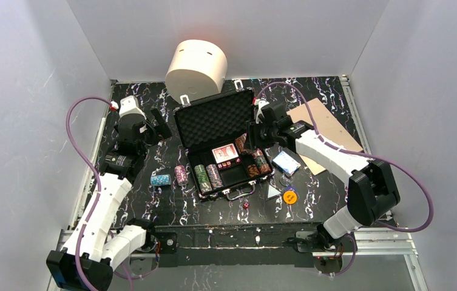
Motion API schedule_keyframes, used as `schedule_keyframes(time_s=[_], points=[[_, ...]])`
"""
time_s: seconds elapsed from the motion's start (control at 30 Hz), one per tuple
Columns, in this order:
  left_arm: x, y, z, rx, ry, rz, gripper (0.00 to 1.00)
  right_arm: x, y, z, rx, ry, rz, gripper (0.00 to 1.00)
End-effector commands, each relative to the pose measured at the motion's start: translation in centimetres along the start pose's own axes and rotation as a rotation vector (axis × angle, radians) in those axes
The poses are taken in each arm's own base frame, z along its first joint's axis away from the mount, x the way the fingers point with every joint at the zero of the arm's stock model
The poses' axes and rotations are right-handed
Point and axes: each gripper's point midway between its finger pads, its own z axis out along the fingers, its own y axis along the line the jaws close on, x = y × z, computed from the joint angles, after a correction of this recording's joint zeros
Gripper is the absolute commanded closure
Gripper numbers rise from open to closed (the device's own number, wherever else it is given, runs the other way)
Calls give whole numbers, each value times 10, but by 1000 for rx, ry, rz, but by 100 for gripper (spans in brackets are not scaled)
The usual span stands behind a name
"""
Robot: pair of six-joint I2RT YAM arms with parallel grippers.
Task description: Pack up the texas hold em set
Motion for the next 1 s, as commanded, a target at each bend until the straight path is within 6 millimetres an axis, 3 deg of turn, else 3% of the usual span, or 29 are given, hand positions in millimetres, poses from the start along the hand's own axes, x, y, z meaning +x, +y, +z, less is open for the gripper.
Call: schedule_keyframes(time_s=[0.0,0.5,0.97], points=[[-1,2,-7,2,-11,-9,2,-14,5,7,56,-67,47,68],[4,3,-5,-2,2,1,2,18,-7,35,187,-18,42,67],[5,5,-6,-9,4,10,2,17,-9,42,254,-136,19,68]])
